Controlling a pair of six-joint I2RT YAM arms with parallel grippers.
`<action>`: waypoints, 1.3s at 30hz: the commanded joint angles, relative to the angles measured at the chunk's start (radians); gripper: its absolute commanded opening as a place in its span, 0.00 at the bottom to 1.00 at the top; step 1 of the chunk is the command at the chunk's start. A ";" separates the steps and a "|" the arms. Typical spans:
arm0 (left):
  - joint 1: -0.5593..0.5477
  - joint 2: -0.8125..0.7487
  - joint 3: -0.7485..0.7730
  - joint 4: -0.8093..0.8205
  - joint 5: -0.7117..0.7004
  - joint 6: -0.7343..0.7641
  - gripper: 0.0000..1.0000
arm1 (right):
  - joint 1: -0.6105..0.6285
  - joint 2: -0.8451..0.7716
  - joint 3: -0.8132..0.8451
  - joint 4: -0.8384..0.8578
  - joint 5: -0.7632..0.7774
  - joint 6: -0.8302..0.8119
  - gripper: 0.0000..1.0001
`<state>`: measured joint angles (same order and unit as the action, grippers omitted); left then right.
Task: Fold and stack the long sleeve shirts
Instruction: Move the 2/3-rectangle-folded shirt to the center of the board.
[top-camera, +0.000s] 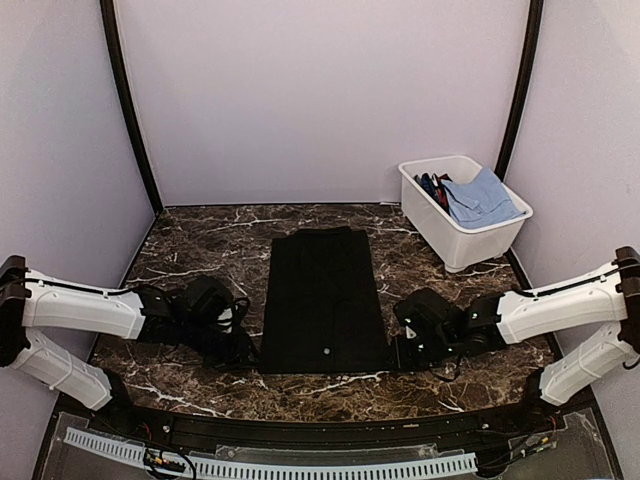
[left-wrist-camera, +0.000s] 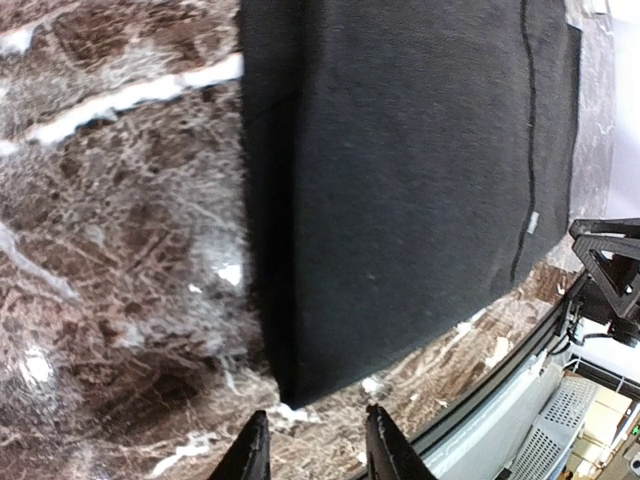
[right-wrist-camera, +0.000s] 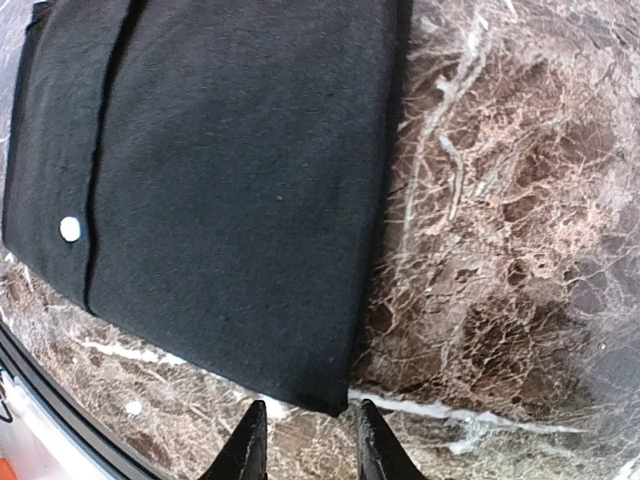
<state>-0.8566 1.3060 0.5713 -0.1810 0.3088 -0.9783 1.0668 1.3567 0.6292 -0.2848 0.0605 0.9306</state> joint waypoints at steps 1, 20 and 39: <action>-0.002 0.035 -0.007 0.001 -0.043 -0.009 0.32 | -0.004 0.037 -0.016 0.038 0.021 0.020 0.28; -0.041 0.136 0.027 -0.001 -0.066 -0.013 0.28 | 0.016 0.101 -0.019 0.061 0.008 0.026 0.28; -0.056 0.150 0.025 0.044 -0.054 -0.041 0.15 | 0.042 0.096 -0.052 0.111 -0.003 0.070 0.23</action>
<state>-0.9058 1.4406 0.5957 -0.1345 0.2604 -1.0080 1.0931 1.4437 0.6064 -0.1722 0.0654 0.9779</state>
